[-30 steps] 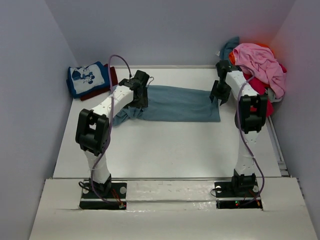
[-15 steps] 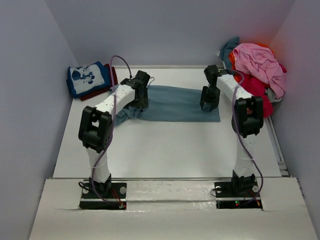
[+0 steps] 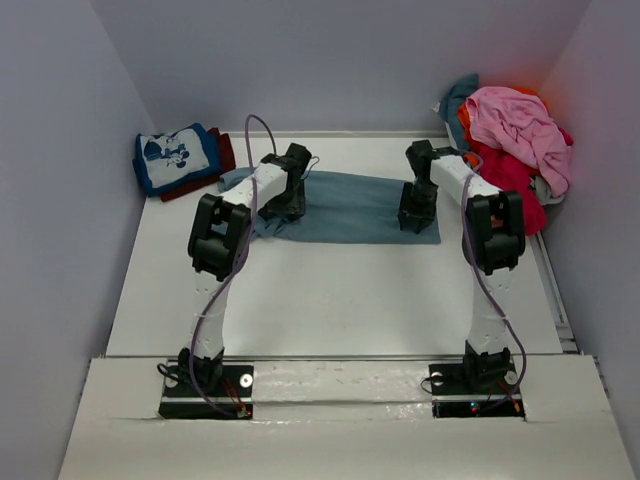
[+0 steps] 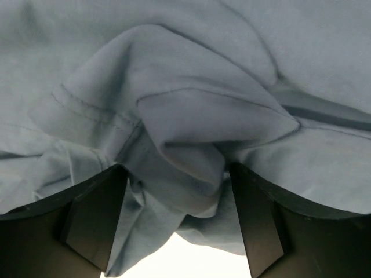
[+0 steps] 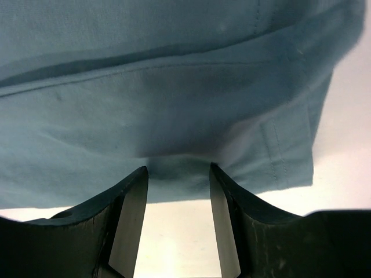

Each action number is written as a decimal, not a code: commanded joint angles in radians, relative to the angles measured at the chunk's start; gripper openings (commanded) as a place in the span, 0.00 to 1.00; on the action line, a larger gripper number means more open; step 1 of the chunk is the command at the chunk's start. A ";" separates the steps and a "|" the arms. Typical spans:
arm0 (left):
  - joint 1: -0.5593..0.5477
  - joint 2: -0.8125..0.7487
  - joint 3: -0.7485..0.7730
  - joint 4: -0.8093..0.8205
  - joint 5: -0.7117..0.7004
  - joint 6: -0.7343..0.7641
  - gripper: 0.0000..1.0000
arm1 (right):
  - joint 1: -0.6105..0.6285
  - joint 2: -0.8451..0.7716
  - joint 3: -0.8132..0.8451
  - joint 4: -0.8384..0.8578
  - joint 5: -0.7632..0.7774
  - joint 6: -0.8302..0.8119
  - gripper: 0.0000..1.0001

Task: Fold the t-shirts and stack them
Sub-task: Fold the other side of the tshirt into a rectangle

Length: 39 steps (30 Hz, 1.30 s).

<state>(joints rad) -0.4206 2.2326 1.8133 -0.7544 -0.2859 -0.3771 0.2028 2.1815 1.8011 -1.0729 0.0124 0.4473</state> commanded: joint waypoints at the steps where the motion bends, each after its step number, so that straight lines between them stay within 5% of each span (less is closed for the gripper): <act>1: 0.023 0.007 0.011 -0.039 0.092 0.013 0.84 | -0.005 0.040 -0.017 0.042 -0.060 0.024 0.53; 9: 0.032 0.012 -0.040 -0.016 0.177 0.066 0.84 | -0.005 0.063 -0.062 0.056 -0.095 0.057 0.53; 26: -0.158 0.064 0.099 -0.054 0.211 0.141 0.84 | -0.036 -0.130 -0.178 0.057 0.099 0.200 0.55; 39: -0.167 0.044 0.090 -0.037 0.271 0.161 0.83 | -0.111 -0.210 -0.197 0.028 0.195 0.234 0.55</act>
<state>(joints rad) -0.5877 2.2917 1.9091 -0.7753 -0.0555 -0.2325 0.1028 2.0136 1.6146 -1.0298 0.1581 0.6624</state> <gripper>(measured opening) 0.836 0.548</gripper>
